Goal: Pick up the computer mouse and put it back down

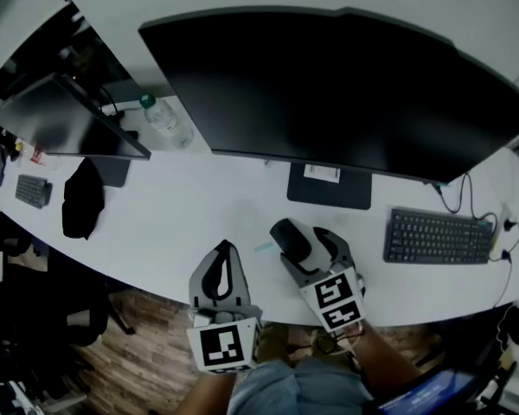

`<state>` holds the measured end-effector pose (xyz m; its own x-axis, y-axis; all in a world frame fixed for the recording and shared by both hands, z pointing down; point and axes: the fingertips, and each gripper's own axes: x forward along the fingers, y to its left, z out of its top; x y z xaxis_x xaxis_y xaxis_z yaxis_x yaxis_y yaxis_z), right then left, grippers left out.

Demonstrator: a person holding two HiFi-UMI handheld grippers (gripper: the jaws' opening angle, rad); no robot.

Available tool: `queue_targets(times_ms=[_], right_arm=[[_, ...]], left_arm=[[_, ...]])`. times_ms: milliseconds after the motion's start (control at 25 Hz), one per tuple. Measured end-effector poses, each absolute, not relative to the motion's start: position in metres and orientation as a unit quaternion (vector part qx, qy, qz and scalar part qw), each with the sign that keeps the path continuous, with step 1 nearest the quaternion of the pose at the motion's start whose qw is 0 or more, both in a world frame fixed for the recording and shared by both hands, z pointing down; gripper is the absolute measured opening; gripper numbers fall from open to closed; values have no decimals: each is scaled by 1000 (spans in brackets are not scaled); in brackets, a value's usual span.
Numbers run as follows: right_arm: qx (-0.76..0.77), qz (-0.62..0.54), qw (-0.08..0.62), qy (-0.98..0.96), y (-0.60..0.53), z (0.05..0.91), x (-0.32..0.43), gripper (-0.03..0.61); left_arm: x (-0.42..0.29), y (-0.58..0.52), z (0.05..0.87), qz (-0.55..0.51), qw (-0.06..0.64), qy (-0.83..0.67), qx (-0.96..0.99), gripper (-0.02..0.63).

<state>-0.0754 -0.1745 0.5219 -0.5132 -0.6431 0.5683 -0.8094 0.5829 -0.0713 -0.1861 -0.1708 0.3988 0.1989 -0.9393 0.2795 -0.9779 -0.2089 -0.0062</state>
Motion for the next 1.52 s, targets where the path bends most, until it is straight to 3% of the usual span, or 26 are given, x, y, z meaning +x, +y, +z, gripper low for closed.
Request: queue_targets(times_ms=[320,480,560,600,1520], right_arm=[[459,73,143,-874,-176,389,-44,276],[462,13,80,-883,-167,320,-31,138],[468,-13,57,-882,-162,295,-23,29],[473,-22,50,-880,-160,286,-19,17],[483,-57,23,-873,-142,257,9,14]], left_arm=[[-153,-151,322,55,24,-629,775,5],[-141,-143,274,17,-11,-632,775,5],[-134,-140,253,0,-28,-631,775,5],[-131,-138,245,-6,-35,-630,776,5],[-97,-120,230,-12,-54,-620,782,5]])
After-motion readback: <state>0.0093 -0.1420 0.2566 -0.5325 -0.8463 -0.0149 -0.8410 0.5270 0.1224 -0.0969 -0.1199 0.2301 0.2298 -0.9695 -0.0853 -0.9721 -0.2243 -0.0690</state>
